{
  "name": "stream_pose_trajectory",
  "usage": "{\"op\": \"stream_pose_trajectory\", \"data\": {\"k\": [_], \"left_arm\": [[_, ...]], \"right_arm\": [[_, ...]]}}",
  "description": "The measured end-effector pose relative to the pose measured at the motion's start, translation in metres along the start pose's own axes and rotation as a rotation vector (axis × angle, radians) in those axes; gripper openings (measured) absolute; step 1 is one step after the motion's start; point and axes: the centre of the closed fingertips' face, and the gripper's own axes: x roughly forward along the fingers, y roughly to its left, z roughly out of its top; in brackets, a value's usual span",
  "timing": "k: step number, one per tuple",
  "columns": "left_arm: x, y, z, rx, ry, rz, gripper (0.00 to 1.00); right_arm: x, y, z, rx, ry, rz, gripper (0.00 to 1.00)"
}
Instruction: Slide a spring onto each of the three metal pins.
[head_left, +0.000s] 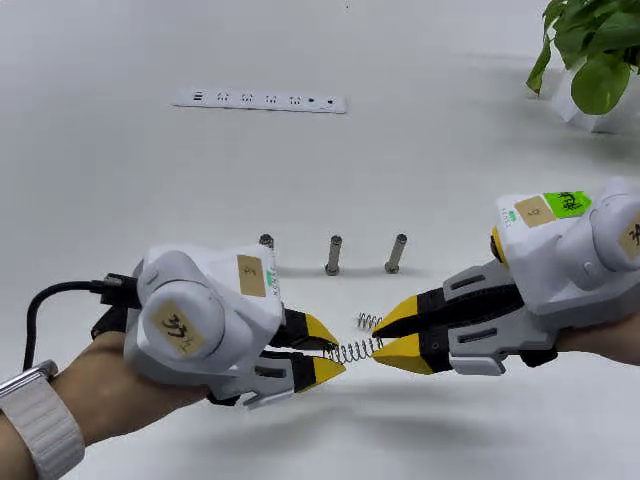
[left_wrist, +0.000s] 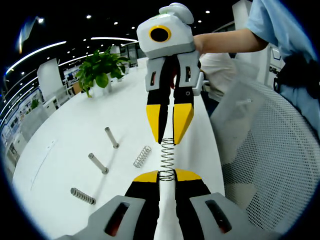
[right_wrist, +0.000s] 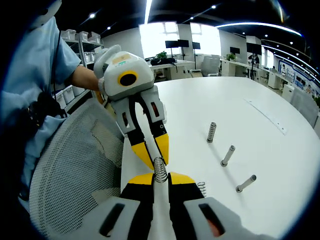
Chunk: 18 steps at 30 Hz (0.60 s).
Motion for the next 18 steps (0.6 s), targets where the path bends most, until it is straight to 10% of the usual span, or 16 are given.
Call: {"op": "stream_pose_trajectory", "data": {"k": [18], "left_arm": [[0.006,0.002,-0.001,-0.06,-0.001,-0.001,0.09]], "right_arm": [[0.001,0.001,0.013,-0.152,0.107,-0.03,0.12]]}}
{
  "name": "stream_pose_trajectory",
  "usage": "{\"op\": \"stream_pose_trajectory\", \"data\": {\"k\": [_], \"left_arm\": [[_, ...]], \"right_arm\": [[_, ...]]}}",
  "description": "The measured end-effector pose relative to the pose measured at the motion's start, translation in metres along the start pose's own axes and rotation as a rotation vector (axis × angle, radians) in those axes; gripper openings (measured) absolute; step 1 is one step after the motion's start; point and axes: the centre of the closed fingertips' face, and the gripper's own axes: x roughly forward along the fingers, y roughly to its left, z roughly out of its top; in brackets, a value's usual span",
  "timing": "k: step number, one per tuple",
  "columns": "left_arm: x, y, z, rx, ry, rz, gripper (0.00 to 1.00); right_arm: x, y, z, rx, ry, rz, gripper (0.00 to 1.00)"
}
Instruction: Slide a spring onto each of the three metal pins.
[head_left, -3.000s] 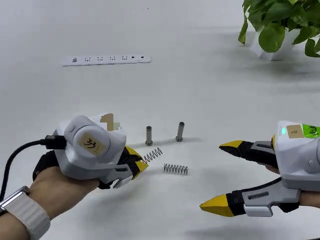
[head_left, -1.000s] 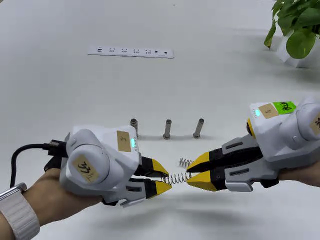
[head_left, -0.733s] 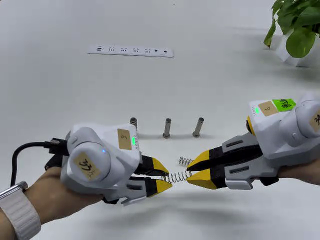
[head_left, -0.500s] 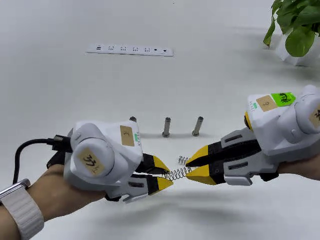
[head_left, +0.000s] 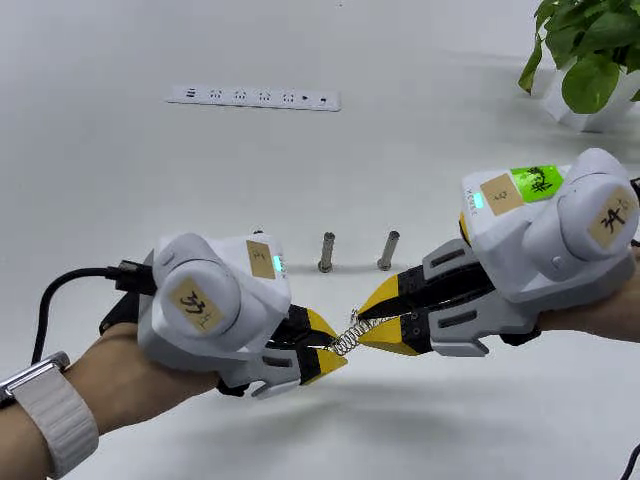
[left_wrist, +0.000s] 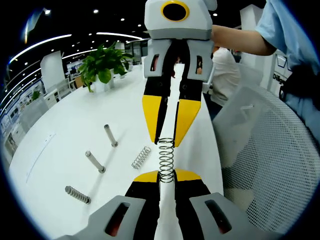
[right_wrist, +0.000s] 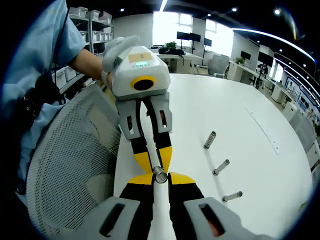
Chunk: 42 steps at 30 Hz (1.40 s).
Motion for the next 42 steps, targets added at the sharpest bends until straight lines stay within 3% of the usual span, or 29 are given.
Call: {"op": "stream_pose_trajectory", "data": {"k": [4,6,9,15,25,42], "left_arm": [[0.0,0.001,-0.002,0.004,-0.007,0.002,0.09],[0.0,0.001,-0.003,0.002,-0.011,0.001,0.09],[0.0,0.0,0.0,0.006,-0.02,0.001,0.09],[0.002,-0.002,0.008,0.033,-0.043,-0.006,0.09],[0.002,-0.006,0.023,0.049,-0.066,-0.013,0.09],[0.005,-0.01,0.028,0.056,-0.094,-0.013,0.1]], "right_arm": [[-0.001,0.002,0.0,-0.006,0.001,0.023,0.13],[-0.002,0.006,0.001,0.019,0.006,0.048,0.25],[-0.001,0.005,0.002,-0.014,0.022,0.056,0.22],[0.006,0.006,-0.005,-0.005,0.069,0.108,0.17],[0.009,0.004,-0.01,-0.004,0.1,0.121,0.13],[0.004,0.006,-0.011,0.044,0.129,0.14,0.12]]}}
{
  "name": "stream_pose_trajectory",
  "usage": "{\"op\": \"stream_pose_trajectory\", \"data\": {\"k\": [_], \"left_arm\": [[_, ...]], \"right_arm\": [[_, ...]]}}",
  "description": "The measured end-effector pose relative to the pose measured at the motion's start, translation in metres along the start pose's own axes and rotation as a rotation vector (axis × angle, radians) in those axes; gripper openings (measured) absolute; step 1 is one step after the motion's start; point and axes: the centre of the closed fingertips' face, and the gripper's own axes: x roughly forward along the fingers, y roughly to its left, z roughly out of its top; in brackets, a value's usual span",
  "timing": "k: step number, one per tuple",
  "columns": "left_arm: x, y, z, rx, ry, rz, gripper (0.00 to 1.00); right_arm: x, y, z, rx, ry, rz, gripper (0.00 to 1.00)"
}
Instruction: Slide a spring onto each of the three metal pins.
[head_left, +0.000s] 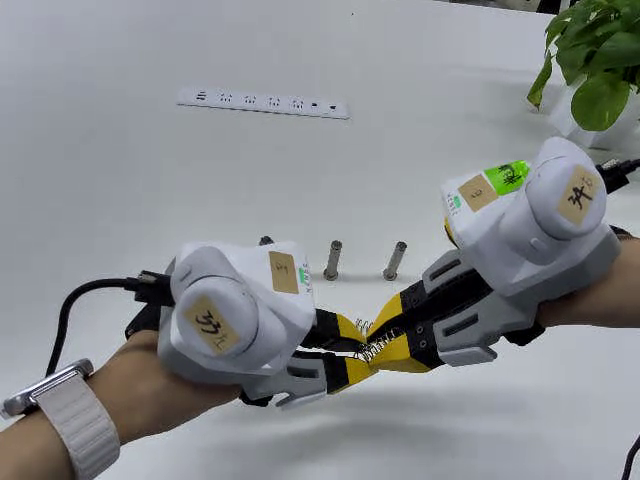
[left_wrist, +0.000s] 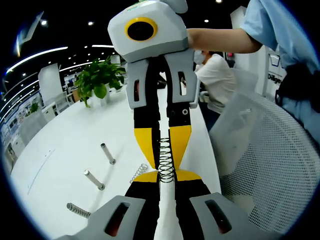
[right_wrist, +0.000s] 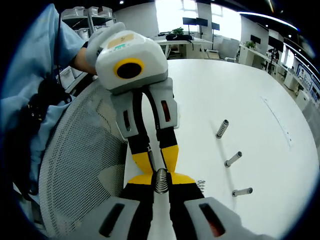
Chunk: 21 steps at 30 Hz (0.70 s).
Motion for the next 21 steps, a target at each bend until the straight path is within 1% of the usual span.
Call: {"op": "stream_pose_trajectory", "data": {"k": [5,8,11,12,13,14,15,17,18,19,21], "left_arm": [[-0.001,0.001,0.0,-0.01,-0.008,0.001,0.1],[-0.004,0.003,0.0,-0.047,-0.026,0.008,0.11],[-0.005,0.005,0.0,-0.077,-0.037,0.031,0.12],[-0.007,0.008,-0.002,-0.085,-0.04,0.04,0.13],[-0.009,0.012,-0.004,-0.098,-0.042,0.053,0.15],[-0.012,0.017,-0.008,-0.11,-0.044,0.072,0.18],[-0.015,0.024,-0.011,-0.132,-0.053,0.099,0.21],[-0.02,0.031,-0.015,-0.16,-0.06,0.134,0.27],[-0.024,0.036,-0.018,-0.183,-0.064,0.162,0.29],[-0.027,0.038,-0.02,-0.187,-0.067,0.172,0.31],[-0.033,0.045,-0.024,-0.211,-0.063,0.216,0.37]], "right_arm": [[0.0,-0.001,0.001,0.001,0.006,0.003,0.12],[0.0,-0.001,0.003,-0.003,0.006,0.003,0.12],[0.001,-0.003,0.004,-0.002,0.006,0.001,0.12],[0.002,-0.003,0.005,-0.002,0.006,0.001,0.12],[0.002,-0.004,0.005,-0.005,0.003,-0.003,0.12],[0.002,-0.005,0.006,-0.006,0.003,-0.009,0.12],[0.002,-0.007,0.005,-0.008,0.004,-0.016,0.12],[0.002,-0.014,0.005,-0.027,0.004,-0.046,0.12],[0.002,-0.017,0.003,-0.028,0.012,-0.055,0.12],[0.003,-0.019,0.001,-0.029,0.017,-0.064,0.12],[0.003,-0.023,-0.001,-0.033,0.021,-0.078,0.12]]}}
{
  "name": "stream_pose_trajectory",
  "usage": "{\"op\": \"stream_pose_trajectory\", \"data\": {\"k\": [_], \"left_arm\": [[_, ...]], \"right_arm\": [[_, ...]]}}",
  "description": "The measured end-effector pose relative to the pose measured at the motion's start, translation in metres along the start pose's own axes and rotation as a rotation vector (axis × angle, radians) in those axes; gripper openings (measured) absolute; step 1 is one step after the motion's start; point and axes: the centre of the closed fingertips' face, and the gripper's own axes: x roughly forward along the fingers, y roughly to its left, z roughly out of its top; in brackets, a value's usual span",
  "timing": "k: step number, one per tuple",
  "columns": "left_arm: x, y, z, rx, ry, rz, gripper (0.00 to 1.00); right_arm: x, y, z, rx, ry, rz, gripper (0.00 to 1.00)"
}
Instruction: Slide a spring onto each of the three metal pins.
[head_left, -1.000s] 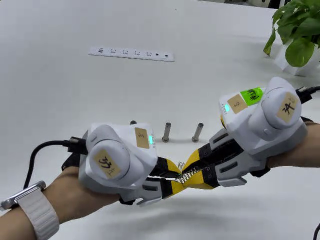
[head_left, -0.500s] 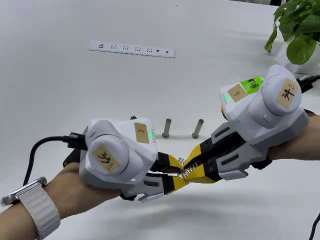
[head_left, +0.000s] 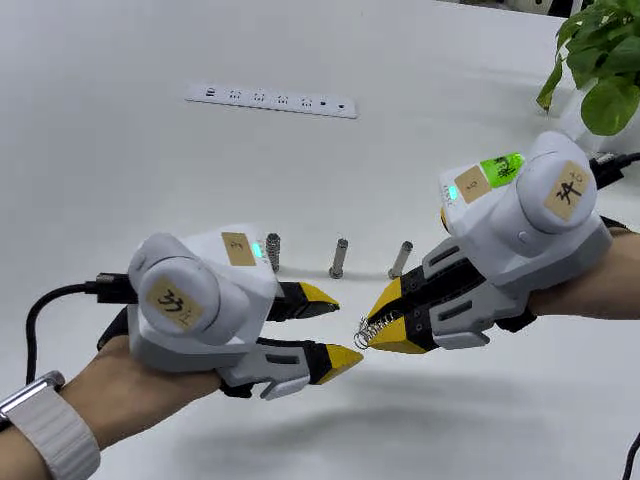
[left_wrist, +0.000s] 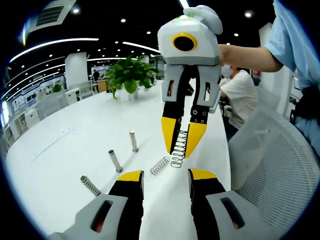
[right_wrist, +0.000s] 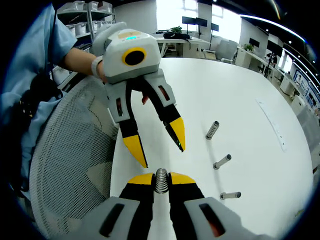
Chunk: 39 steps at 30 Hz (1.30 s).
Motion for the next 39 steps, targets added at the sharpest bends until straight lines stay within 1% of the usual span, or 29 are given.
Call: {"op": "stream_pose_trajectory", "data": {"k": [1,2,4,5,8,9,12,13,14,16,19,21,22,25,28,30,31,34,35,36,37,39], "left_arm": [[-0.002,0.004,-0.002,-0.004,0.0,0.012,0.4],[-0.005,0.011,-0.003,-0.018,-0.005,0.048,0.45],[-0.008,0.015,-0.005,-0.032,-0.005,0.074,0.54],[-0.011,0.02,-0.006,-0.045,-0.008,0.102,0.58],[-0.017,0.029,-0.01,-0.076,-0.008,0.147,0.64],[-0.019,0.033,-0.011,-0.088,-0.016,0.169,0.66],[-0.023,0.039,-0.014,-0.116,-0.026,0.201,0.74],[-0.024,0.039,-0.015,-0.12,-0.025,0.213,0.78],[-0.024,0.042,-0.017,-0.123,-0.023,0.23,0.82],[-0.026,0.046,-0.021,-0.127,-0.011,0.254,0.87],[-0.029,0.052,-0.026,-0.163,-0.016,0.283,0.94],[-0.03,0.054,-0.029,-0.187,-0.004,0.301,1.0],[-0.031,0.055,-0.032,-0.191,0.002,0.304,1.0],[-0.032,0.056,-0.04,-0.232,0.026,0.309,1.0],[-0.034,0.056,-0.039,-0.228,0.02,0.318,1.0],[-0.035,0.059,-0.041,-0.229,0.017,0.327,1.0],[-0.035,0.058,-0.04,-0.232,0.013,0.328,1.0],[-0.035,0.06,-0.041,-0.242,0.005,0.333,1.0],[-0.035,0.058,-0.042,-0.241,0.008,0.329,1.0],[-0.034,0.057,-0.043,-0.239,0.01,0.327,1.0],[-0.033,0.057,-0.044,-0.23,0.016,0.324,1.0],[-0.031,0.054,-0.044,-0.201,0.029,0.32,1.0]], "right_arm": [[0.0,-0.001,-0.001,0.002,0.001,-0.002,0.12],[0.001,-0.003,-0.001,0.0,0.004,-0.006,0.12],[0.001,-0.004,-0.002,-0.002,0.008,-0.006,0.12],[0.001,-0.005,-0.003,-0.004,0.01,-0.005,0.12],[0.001,-0.008,-0.005,-0.02,0.025,-0.007,0.12],[0.001,-0.01,-0.006,-0.027,0.033,-0.006,0.12],[0.001,-0.013,-0.005,-0.032,0.042,-0.002,0.12],[0.0,-0.014,-0.006,-0.034,0.045,-0.001,0.12],[0.001,-0.017,-0.007,-0.036,0.051,-0.001,0.12],[0.001,-0.019,-0.009,-0.045,0.062,-0.001,0.12],[0.002,-0.021,-0.008,-0.057,0.066,0.004,0.12],[0.002,-0.023,-0.007,-0.071,0.065,0.005,0.12],[0.003,-0.026,-0.006,-0.073,0.066,0.004,0.12],[0.003,-0.033,-0.004,-0.096,0.077,-0.001,0.12],[0.002,-0.044,-0.002,-0.129,0.105,-0.008,0.12],[0.001,-0.053,0.0,-0.14,0.114,-0.008,0.12],[0.0,-0.057,0.001,-0.15,0.124,-0.01,0.12],[-0.003,-0.072,0.003,-0.181,0.171,-0.029,0.12],[-0.005,-0.079,0.003,-0.211,0.202,-0.042,0.12],[-0.004,-0.083,0.004,-0.217,0.211,-0.044,0.12],[-0.004,-0.087,0.006,-0.22,0.222,-0.041,0.12],[-0.004,-0.095,0.009,-0.244,0.248,-0.046,0.12]]}}
